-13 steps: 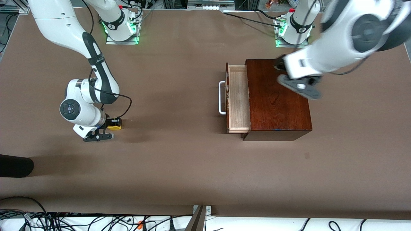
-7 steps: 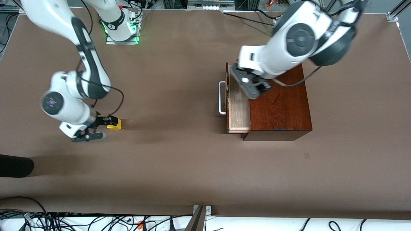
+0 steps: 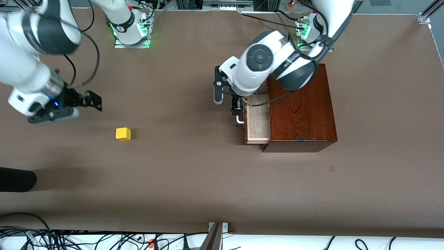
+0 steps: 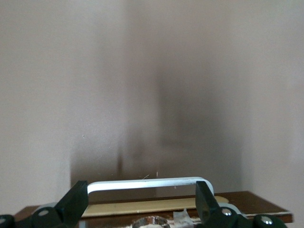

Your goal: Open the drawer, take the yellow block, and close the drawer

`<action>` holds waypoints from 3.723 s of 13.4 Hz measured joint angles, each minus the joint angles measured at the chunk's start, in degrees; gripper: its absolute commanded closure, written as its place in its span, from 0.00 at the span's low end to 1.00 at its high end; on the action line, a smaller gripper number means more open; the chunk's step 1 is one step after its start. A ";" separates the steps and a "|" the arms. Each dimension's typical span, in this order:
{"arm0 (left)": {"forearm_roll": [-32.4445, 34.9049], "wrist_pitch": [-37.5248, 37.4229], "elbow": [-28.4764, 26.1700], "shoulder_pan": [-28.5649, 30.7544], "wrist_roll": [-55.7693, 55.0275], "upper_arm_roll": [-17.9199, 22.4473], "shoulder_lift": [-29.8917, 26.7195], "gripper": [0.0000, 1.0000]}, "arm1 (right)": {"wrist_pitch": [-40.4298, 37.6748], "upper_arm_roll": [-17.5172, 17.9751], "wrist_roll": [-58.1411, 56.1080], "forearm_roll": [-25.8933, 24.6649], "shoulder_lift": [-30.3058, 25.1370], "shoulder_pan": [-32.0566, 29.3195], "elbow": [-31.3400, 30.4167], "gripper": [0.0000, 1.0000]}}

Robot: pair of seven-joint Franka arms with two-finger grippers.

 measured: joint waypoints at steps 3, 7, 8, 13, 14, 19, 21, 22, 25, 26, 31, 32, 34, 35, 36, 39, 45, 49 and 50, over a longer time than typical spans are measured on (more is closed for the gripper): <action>1.99 1.11 -0.95 -2.32 0.17 0.00 2.73 0.00 | -8.57 0.59 0.00 -0.08 -0.86 0.03 7.25 0.00; 3.93 3.09 -3.52 -1.97 0.96 0.29 3.68 0.00 | -14.42 -0.43 0.00 -0.05 -0.56 -0.12 11.80 0.00; 5.08 3.79 -4.20 -1.85 0.96 0.31 3.80 0.00 | -15.19 -0.81 0.00 0.02 -0.54 -0.17 12.46 0.00; 6.20 7.50 -6.46 -1.80 1.04 0.34 4.87 0.00 | -15.76 -1.07 0.00 0.10 -0.19 -0.18 13.52 0.00; 6.20 7.63 -6.58 -1.77 1.05 0.36 4.99 0.00 | -15.77 -1.10 0.00 0.11 -0.05 -0.19 13.69 0.00; 6.17 6.88 -6.65 -0.53 2.04 0.15 5.00 0.00 | -15.89 -1.17 0.00 0.11 0.13 -0.24 14.06 0.00; 6.10 5.18 -6.65 0.46 3.08 -0.17 4.99 0.00 | -15.88 -1.17 0.00 0.11 0.18 -0.24 14.07 0.00; 6.04 4.41 -6.65 1.09 3.44 -0.35 4.99 0.00 | -15.84 -1.17 0.01 0.10 0.20 -0.25 14.07 0.00; 6.04 2.71 -6.65 3.73 6.70 -0.35 4.98 0.00 | -15.89 -1.28 0.02 0.09 0.24 -0.30 14.07 0.00; 6.05 2.38 -6.65 4.77 8.04 -0.33 4.98 0.00 | -15.89 -1.33 0.02 0.07 0.24 -0.37 14.07 0.00; 6.08 1.46 -6.65 6.66 10.11 -0.31 4.97 0.00 | -15.77 -1.37 0.02 0.06 0.41 -0.56 14.11 0.00; 6.09 1.45 -6.65 6.66 10.12 -0.31 4.97 0.00 | -15.77 -1.37 0.02 0.06 0.44 -0.56 14.11 0.00; 6.09 1.44 -6.65 6.66 10.13 -0.32 4.96 0.00 | -15.77 -1.37 0.02 0.06 0.49 -0.57 14.11 0.00; 6.09 1.44 -6.65 6.66 10.14 -0.32 4.96 0.00 | -15.77 -1.38 0.02 0.06 0.53 -0.58 14.11 0.00; 6.09 1.43 -6.65 6.66 10.14 -0.32 4.96 0.00 | -15.79 -1.45 0.02 0.06 0.56 -0.59 14.11 0.00; 6.09 1.40 -6.65 6.68 10.14 -0.31 4.96 0.00 | -15.79 -1.67 0.02 0.06 0.62 -0.63 14.11 0.00; 6.21 0.05 -6.63 6.96 10.32 -0.30 4.81 0.00 | -15.72 -1.84 0.03 0.06 0.88 -0.64 14.11 0.00; 5.87 0.05 -5.67 6.97 10.11 -1.78 4.62 0.00 | -14.98 -1.98 0.03 0.06 0.93 -0.80 14.11 0.00; 5.60 0.04 -4.85 6.99 9.05 -2.98 4.44 0.00 | -14.90 -2.01 0.03 0.06 0.93 -0.82 14.11 0.00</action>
